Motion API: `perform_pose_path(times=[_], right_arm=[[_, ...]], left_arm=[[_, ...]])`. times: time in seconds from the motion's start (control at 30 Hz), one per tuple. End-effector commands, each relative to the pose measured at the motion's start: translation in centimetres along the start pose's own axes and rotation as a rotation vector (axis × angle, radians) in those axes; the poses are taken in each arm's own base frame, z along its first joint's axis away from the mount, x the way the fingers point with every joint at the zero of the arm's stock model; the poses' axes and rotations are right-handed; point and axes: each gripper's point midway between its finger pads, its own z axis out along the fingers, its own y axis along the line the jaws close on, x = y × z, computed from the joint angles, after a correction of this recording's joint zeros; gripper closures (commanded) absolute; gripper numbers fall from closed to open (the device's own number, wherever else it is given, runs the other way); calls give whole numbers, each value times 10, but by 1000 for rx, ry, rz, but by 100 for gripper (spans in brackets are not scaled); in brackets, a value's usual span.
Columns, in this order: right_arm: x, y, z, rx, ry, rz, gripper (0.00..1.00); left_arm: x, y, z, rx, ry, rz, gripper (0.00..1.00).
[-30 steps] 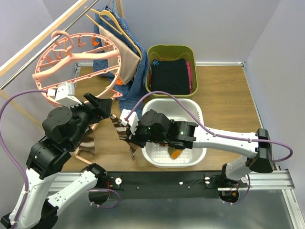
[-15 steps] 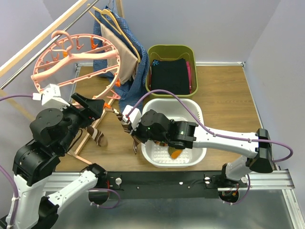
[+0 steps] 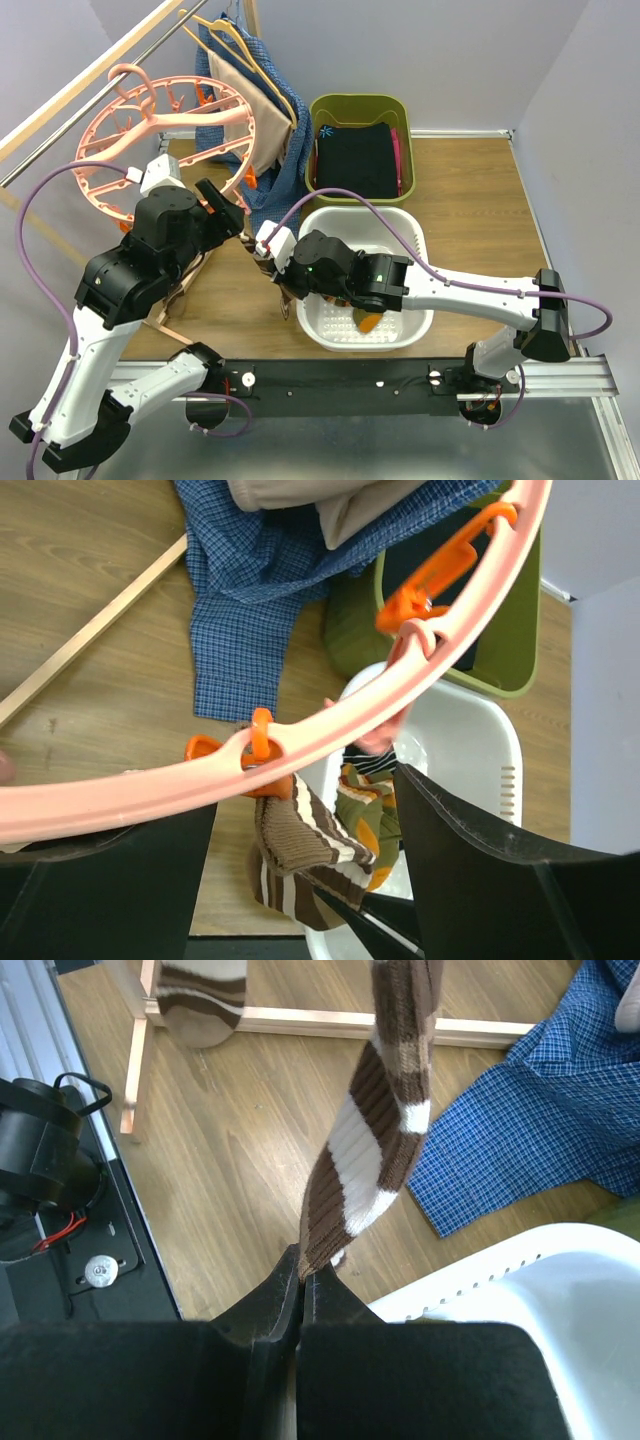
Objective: Remove the socks clipped to the hanger
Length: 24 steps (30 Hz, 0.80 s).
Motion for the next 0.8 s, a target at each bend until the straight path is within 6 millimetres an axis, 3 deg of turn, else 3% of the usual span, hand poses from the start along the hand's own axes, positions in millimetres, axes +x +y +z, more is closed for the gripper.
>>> perform_pose_path(times=[0.0,0.33,0.57,0.77], right_arm=[[-8,0,-2,-2,-21,0,92],[-8,3,-4,-19,-22,6,92],[-11,6,-6,-39,-28,21,92],[-9,10,-9,-62,-18,34,92]], left_arm=[[-6,13,2,-73,-49,-34,22],[-14,36,7,-181,-144,-90,38],[-16,39,12,-192,-181,-110,44],[-24,41,11,-195,-231,-131,57]])
